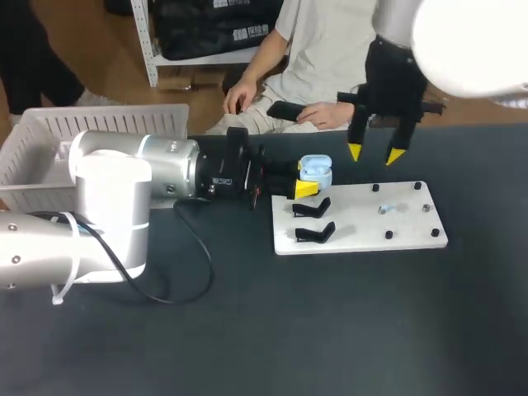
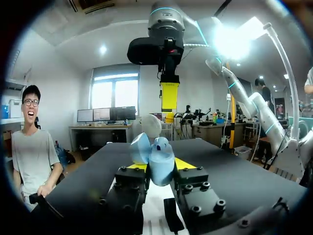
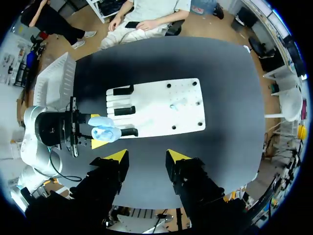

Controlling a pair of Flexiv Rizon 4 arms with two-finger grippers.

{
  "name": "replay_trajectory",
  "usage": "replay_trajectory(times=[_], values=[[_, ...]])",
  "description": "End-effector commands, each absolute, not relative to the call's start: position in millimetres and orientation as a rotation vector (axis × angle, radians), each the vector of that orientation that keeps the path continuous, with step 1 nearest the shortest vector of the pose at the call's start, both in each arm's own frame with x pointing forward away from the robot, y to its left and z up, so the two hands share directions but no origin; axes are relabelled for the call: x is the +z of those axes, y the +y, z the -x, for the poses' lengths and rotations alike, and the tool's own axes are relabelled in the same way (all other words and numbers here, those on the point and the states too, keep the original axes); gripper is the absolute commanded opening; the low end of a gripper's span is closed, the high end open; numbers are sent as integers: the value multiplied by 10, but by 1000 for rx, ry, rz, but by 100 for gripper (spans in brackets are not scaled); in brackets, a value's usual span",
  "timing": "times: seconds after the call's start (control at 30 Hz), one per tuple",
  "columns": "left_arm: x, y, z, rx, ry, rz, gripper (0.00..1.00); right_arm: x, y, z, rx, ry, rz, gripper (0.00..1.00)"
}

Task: Pick up each earbud case from the left stands, insert the matching earbuds, close the lid, and place the case in the box.

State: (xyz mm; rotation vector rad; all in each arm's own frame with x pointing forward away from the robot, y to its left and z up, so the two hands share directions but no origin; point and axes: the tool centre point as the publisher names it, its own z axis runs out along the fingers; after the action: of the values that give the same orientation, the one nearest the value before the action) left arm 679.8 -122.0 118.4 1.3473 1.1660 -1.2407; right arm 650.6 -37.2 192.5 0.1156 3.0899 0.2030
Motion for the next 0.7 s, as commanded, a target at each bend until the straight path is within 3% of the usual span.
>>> replay_trajectory(times=[0.03, 0.7], values=[[1183, -1222, -6778, -1233, 1167, -1343, 0, 1758, -550, -6486, 363, 3049, -46, 47], [1183, -1222, -6778, -1233, 1167, -1343, 0, 882, -978, -6727, 237, 3094, 198, 47]])
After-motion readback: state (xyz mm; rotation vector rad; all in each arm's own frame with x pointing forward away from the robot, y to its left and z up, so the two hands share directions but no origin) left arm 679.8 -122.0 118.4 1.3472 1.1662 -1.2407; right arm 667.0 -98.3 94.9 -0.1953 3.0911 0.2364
